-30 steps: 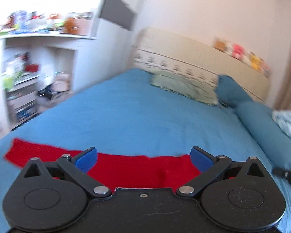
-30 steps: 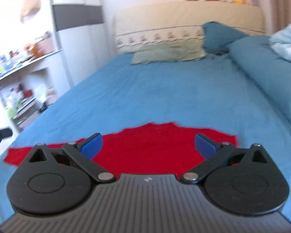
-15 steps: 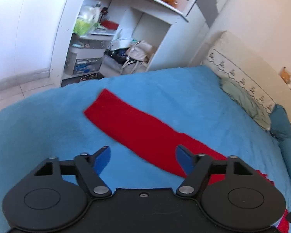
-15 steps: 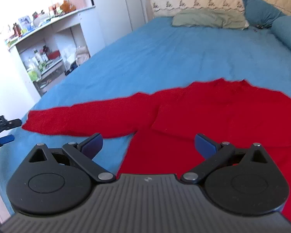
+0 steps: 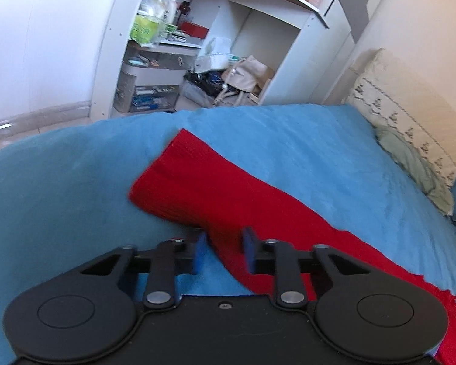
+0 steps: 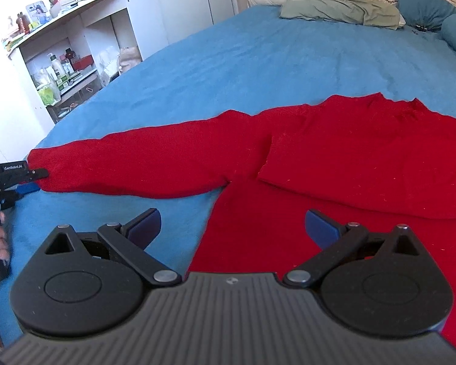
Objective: Fold small clothes
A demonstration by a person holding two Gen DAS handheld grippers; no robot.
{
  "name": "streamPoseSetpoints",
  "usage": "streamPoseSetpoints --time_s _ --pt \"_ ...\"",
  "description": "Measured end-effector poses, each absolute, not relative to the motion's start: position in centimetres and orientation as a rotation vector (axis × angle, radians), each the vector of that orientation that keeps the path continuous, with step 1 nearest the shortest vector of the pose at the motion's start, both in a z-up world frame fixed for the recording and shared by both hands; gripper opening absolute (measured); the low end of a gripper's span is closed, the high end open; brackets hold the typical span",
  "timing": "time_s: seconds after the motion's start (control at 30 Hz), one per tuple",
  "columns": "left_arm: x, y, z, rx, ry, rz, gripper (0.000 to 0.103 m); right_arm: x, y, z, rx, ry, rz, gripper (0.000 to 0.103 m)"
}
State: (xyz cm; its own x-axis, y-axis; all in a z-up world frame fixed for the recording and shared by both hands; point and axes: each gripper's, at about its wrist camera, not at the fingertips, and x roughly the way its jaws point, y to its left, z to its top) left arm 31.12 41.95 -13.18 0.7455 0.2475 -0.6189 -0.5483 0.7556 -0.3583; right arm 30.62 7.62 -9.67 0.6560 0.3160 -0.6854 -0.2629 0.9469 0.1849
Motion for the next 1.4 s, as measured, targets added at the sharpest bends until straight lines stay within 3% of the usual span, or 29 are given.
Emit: streamPoseSetpoints --time_s 0.1,0.37,0.57,0.7,0.83,0.97,1.13,1.23,1.3,1.37,1.4 --pt "31.5 42.0 -13.2 -0.572 0.573 0.476 0.008 30.9 7.4 -9.9 0.084 0.789 0.327 0.103" --pt "32.3 37.8 -8.4 -0.411 0.507 0.425 0.006 31.0 4.4 -8.5 0.168 0.753 0.3 0.103" --pt "34.5 26.7 -1.5 -0.208 0.404 0.233 0.006 30.8 -1.3 -6.3 0.246 0.716 0.226 0.103" --pt "36.9 16.0 0.2 -0.115 0.383 0.03 0.006 30.4 -6.6 -5.3 0.259 0.684 0.136 0.103" --pt "39.1 5.5 -1.8 -0.056 0.432 -0.135 0.006 29.5 -12.7 -5.2 0.282 0.651 0.074 0.103" --pt "40.5 -3.1 -7.3 -0.011 0.57 -0.264 0.007 28.6 -18.1 -6.4 0.282 0.649 0.001 0.103" --pt "39.9 -8.7 -14.1 0.092 0.694 -0.305 0.007 27.8 -22.6 -9.0 0.316 0.687 -0.031 0.103" --pt "38.9 -9.2 -15.0 0.116 0.681 -0.305 0.014 27.4 -24.1 -10.2 0.322 0.687 -0.032 0.103" --pt "38.4 -8.7 -14.4 0.134 0.666 -0.336 0.058 27.4 -24.4 -10.5 0.332 0.687 -0.026 0.103" --pt "37.7 -8.5 -13.3 0.164 0.627 -0.34 0.068 27.4 -24.5 -10.4 0.335 0.681 -0.02 0.103" --pt "37.2 -8.4 -12.5 0.182 0.606 -0.335 0.068 27.5 -24.5 -10.2 0.331 0.674 -0.015 0.103"
